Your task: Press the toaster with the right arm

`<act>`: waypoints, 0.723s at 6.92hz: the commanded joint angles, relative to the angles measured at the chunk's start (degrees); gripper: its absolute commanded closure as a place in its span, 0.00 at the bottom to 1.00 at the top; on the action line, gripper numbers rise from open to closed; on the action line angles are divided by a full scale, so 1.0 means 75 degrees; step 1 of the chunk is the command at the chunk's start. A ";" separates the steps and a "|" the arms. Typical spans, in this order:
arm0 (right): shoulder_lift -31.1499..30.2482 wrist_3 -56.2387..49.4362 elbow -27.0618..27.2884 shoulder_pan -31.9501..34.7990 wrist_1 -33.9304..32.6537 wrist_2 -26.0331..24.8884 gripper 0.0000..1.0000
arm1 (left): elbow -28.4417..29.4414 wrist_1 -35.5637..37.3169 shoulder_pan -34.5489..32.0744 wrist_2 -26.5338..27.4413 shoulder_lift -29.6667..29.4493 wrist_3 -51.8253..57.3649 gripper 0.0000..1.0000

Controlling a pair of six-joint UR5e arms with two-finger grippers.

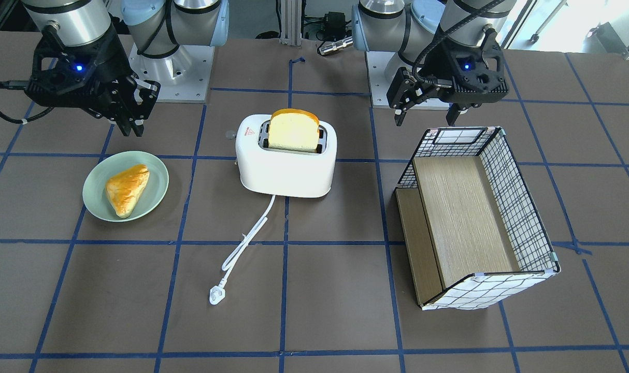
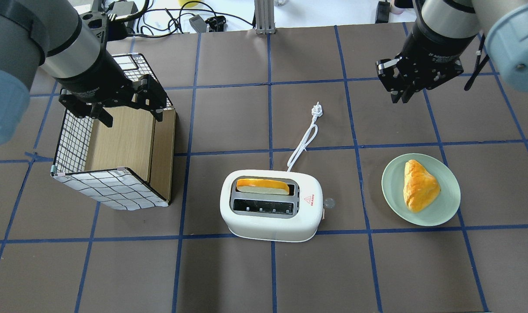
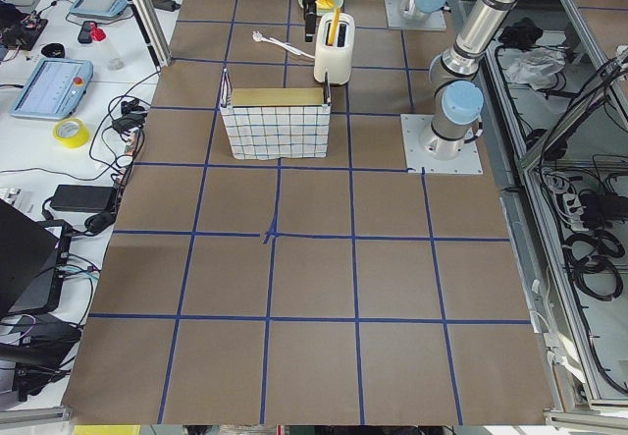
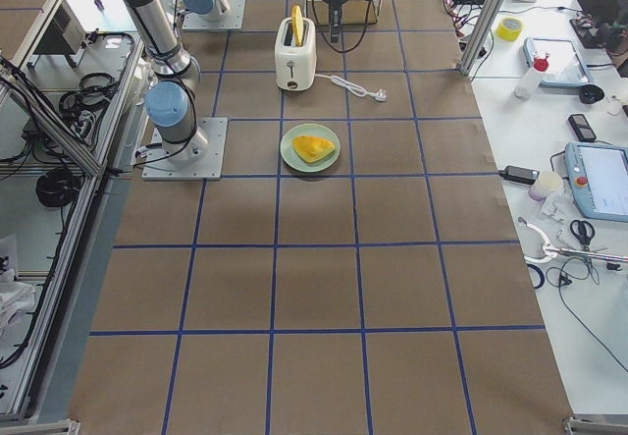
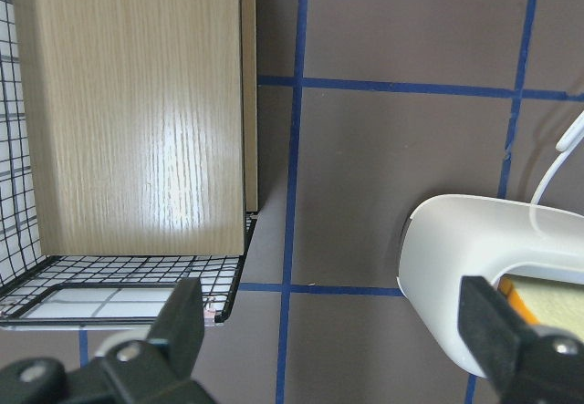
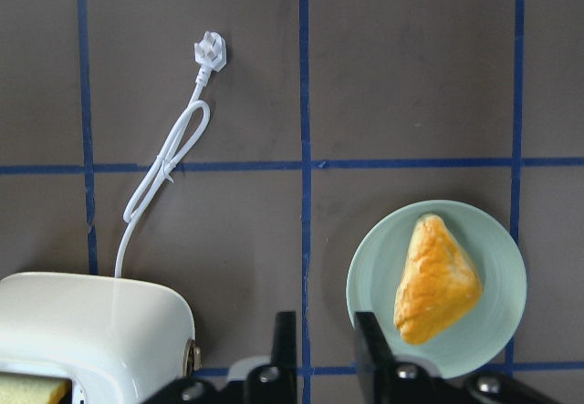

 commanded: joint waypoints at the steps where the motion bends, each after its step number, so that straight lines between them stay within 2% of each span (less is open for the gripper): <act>1: 0.0129 -0.0029 -0.0055 -0.0001 -0.0831 -0.0040 0.00 | 0.0000 0.0008 0.0000 0.0001 0.0000 0.0000 0.00; 5: 0.0107 -0.0029 -0.0090 -0.0001 -0.0387 0.0066 0.00 | 0.0000 -0.0004 0.0000 0.0001 0.0000 0.0000 0.00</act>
